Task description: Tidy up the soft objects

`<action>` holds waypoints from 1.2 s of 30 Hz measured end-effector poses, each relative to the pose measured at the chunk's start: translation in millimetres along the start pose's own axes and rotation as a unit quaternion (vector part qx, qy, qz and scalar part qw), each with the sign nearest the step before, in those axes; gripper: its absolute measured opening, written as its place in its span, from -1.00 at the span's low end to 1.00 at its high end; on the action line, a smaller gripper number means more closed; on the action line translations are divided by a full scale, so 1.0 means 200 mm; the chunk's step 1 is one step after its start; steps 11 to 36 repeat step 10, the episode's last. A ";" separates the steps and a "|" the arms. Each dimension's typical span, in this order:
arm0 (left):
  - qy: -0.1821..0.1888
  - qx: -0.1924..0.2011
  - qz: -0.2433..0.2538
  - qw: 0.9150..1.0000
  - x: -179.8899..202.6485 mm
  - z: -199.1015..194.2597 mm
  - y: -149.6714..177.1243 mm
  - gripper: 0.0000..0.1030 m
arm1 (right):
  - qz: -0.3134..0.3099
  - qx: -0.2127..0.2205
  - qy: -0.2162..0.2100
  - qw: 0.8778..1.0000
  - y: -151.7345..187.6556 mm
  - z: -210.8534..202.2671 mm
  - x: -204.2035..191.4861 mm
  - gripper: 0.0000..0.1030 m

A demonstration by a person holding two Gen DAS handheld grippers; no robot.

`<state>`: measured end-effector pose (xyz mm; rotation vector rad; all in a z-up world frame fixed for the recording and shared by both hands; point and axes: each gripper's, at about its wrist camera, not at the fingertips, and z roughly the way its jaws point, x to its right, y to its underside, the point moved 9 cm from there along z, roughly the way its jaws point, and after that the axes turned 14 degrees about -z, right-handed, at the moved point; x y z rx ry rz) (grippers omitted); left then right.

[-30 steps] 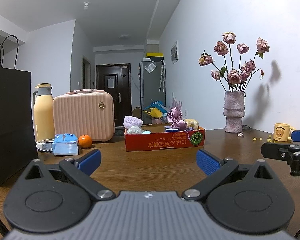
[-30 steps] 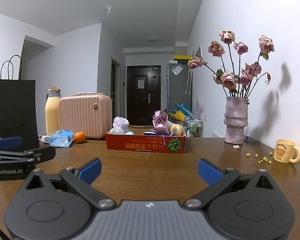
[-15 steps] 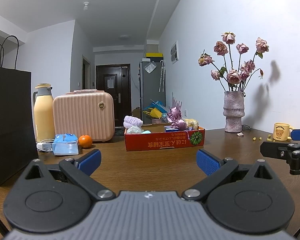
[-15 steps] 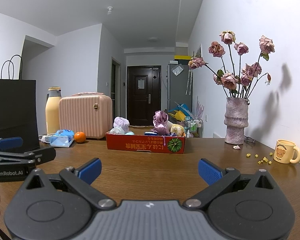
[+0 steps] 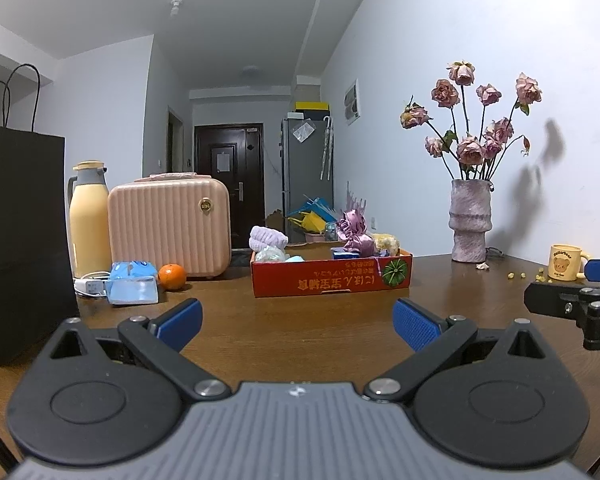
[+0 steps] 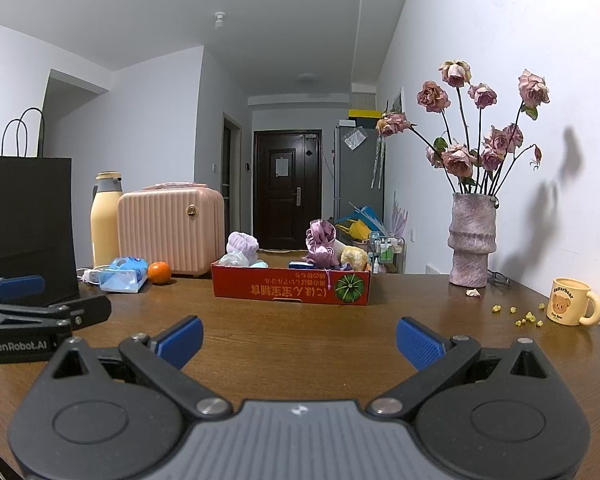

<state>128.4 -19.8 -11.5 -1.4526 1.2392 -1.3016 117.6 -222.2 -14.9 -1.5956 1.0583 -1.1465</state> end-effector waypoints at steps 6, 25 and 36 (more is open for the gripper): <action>0.005 0.000 -0.004 1.000 -0.01 0.01 0.01 1.00 | 0.000 -0.001 0.000 1.000 0.00 0.00 0.00 1.00; 0.009 -0.002 -0.007 1.000 -0.02 0.02 0.01 1.00 | -0.001 -0.003 0.000 1.000 0.01 0.00 -0.01 1.00; 0.009 -0.002 -0.007 1.000 -0.02 0.02 0.01 1.00 | -0.001 -0.003 0.000 1.000 0.01 0.00 -0.01 1.00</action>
